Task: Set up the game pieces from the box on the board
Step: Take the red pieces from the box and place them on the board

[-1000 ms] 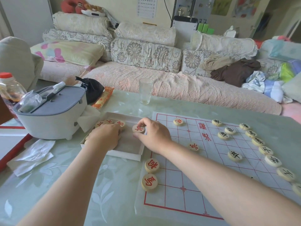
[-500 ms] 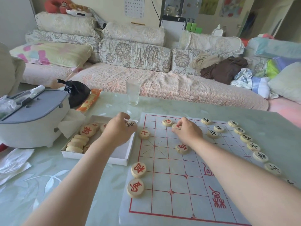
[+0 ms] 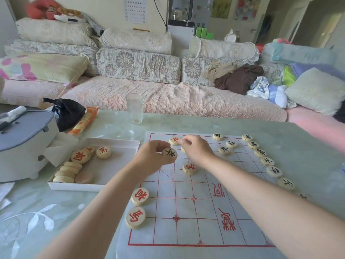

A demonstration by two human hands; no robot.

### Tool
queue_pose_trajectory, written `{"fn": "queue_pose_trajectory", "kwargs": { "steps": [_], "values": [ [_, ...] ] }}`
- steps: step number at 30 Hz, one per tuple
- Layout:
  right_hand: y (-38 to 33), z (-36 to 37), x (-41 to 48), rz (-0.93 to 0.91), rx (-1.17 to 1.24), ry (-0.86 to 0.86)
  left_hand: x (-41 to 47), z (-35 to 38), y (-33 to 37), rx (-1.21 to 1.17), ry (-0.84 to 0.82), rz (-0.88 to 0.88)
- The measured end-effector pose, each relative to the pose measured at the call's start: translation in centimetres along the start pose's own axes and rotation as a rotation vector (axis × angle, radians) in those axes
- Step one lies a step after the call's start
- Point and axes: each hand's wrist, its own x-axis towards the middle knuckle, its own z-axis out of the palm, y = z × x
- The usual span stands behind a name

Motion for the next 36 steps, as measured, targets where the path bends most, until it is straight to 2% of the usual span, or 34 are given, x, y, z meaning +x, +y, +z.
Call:
{"fn": "queue_pose_trajectory", "kwargs": {
  "steps": [3,7,9,12,17,21,24,27,32,34,36],
  "values": [
    [-0.7,-1.2,-2.2,0.055,0.287,-0.142,-1.3,1.4,0.7,0.049,0.007,0.063],
    [-0.5,-3.4,-5.0,0.133,0.48,-0.262,-2.9,3.0,1.4,0.034,0.002,0.096],
    [-0.1,-4.7,-6.2,0.122,0.518,-0.255,-3.6,3.8,1.7,-0.06,-0.005,0.041],
    [0.5,-6.3,-8.1,0.102,0.579,-0.209,-4.6,5.0,2.4,-0.416,-0.145,-0.131],
    [1.7,-9.4,-11.3,0.0,0.441,-0.161,-6.3,7.8,4.2,-0.643,-0.243,-0.249],
    [2.6,-11.8,-14.5,-0.095,0.22,-0.2,-7.1,10.0,4.8,-0.553,-0.289,-0.269],
    [3.7,-13.2,-16.6,-0.105,0.189,-0.228,-8.0,11.4,5.1,-0.527,-0.334,-0.295],
    [5.1,-14.3,-18.3,-0.082,0.03,-0.227,-9.3,13.0,5.5,-0.329,-0.355,-0.227],
    [7.7,-15.1,-20.6,-0.046,-0.232,-0.192,-10.4,14.6,4.2,0.485,-0.334,0.217],
    [8.4,-15.1,-21.3,-0.047,-0.264,-0.186,-10.7,14.6,3.3,0.708,-0.333,0.364],
    [8.9,-14.9,-21.9,-0.054,-0.286,-0.201,-10.9,14.6,2.8,0.837,-0.363,0.441]
  ]
}}
